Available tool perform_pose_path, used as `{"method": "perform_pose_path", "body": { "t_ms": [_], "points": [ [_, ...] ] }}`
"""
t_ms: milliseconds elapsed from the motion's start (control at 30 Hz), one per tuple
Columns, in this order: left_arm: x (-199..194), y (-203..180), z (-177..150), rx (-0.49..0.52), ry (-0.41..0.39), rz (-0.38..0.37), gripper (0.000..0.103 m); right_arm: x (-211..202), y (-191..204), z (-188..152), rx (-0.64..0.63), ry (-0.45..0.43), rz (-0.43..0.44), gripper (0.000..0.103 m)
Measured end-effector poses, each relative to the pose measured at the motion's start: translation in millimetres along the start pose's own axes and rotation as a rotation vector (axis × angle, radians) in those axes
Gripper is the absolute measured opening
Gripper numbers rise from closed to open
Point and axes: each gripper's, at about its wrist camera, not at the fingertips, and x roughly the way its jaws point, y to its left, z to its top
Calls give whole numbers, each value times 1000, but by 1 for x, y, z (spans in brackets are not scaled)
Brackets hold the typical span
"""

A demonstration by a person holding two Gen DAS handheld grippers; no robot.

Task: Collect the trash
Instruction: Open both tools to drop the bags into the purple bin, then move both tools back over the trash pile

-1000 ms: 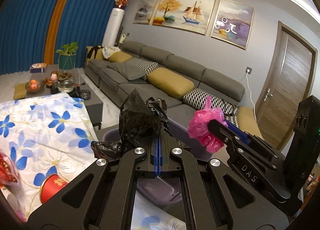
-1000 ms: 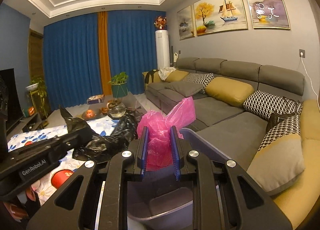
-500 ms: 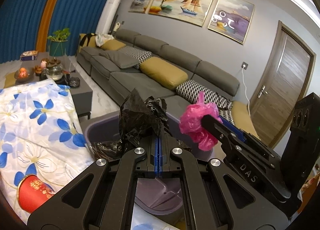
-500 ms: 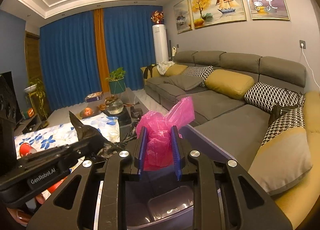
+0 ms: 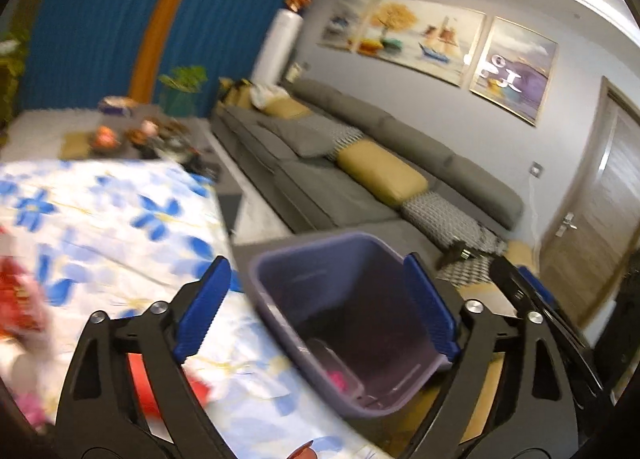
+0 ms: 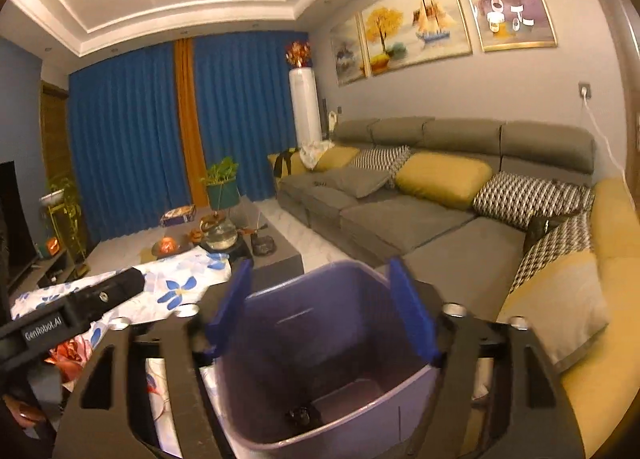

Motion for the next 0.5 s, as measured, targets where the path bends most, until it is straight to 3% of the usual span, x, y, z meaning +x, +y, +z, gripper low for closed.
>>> {"method": "perform_pose_path", "body": {
  "t_ms": [100,200,500],
  "points": [
    [-37,1,-2,13,-39,55,91,-28,16,-5,-18,-45,29,87],
    [-80,4,-10,27,-78,125,91,-47,35,-13,-41,-48,73,88],
    [-200,60,-49,-17,-154,324,92,-87,122,-61,-113,75,296,89]
  ]
}}
